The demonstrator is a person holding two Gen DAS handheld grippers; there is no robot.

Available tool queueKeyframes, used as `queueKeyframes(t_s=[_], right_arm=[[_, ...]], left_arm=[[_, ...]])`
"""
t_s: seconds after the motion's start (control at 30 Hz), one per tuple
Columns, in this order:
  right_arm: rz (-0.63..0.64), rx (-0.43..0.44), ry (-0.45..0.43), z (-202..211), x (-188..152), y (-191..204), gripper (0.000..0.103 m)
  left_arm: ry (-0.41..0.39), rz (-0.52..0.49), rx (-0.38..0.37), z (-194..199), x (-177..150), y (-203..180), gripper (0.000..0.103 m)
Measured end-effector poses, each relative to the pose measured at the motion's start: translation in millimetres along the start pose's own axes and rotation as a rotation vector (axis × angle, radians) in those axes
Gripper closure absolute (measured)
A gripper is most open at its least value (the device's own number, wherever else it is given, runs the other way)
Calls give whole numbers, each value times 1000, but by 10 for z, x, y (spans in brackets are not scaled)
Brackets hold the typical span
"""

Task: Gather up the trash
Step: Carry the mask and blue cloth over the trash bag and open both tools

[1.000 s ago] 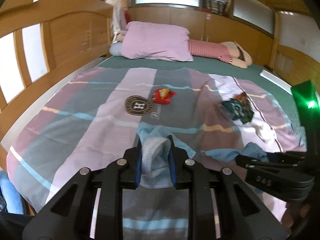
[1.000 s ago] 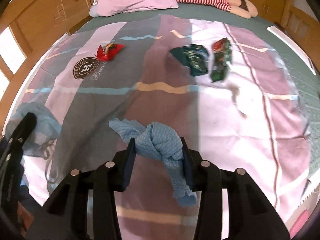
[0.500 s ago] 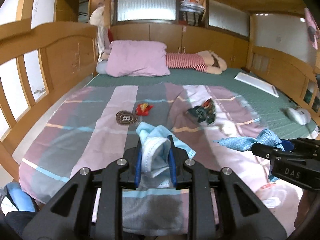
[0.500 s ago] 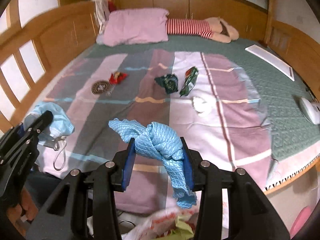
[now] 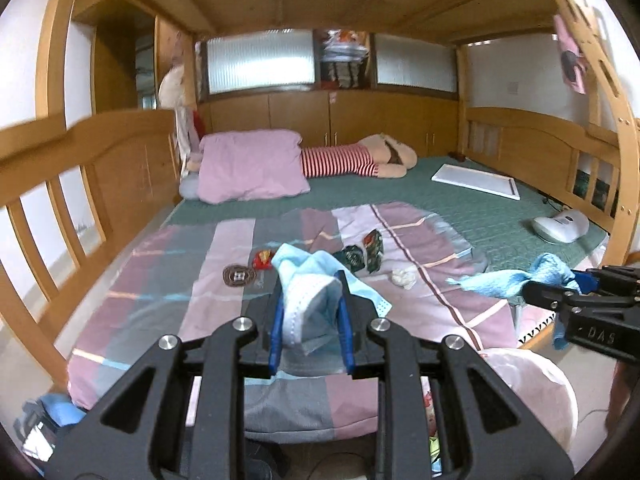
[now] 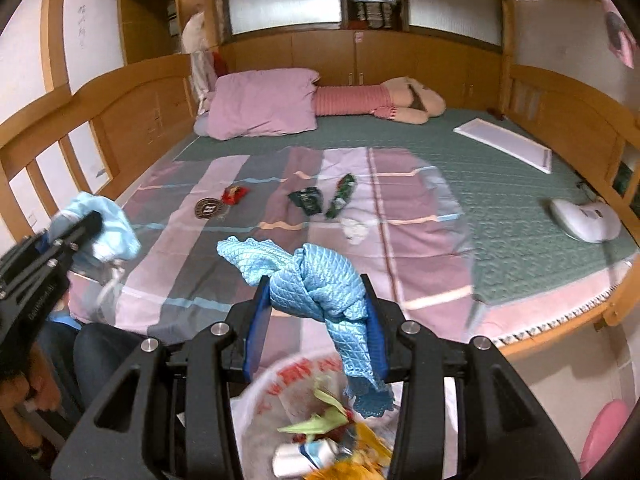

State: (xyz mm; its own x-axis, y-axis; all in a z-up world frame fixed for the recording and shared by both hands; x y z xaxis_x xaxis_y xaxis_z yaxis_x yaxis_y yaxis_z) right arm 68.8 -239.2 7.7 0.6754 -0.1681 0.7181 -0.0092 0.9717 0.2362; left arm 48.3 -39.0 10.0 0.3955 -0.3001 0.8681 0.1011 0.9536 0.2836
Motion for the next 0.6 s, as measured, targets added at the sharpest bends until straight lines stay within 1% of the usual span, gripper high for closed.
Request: queueKeyframes(t_s=[0.13,0.33,0.47,0.6], right_arm=[[-33,-10,-7,152,-43,-196,60],[-36,-14,-8,242,-87,-297,60],[-24,-5,29,175,-144,-310,60],[0,-40,100,16,-294,-353,60]], left_arm=[[-30,-21,1,193,95,-67,79],[-50,-46,-17,314,178,-182,79],[-40,-56,-40,276,150,-249,79],[-25,-64,-56,238,117,-302,79]])
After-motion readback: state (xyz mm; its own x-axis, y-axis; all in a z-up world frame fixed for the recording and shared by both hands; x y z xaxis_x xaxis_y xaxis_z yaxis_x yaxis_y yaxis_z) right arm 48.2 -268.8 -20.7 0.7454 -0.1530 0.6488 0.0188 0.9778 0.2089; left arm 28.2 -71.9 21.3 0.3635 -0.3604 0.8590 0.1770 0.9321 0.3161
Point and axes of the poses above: each gripper's, at about its wrist camera, not at the fingertips, and z roughly against the way its jaws point, y to its left, x to its top, the point moved 4 cm from there along -z, roughly the way its jaws point, and after that the axes turned 15 degrees about -z, right-handed, at the moved point
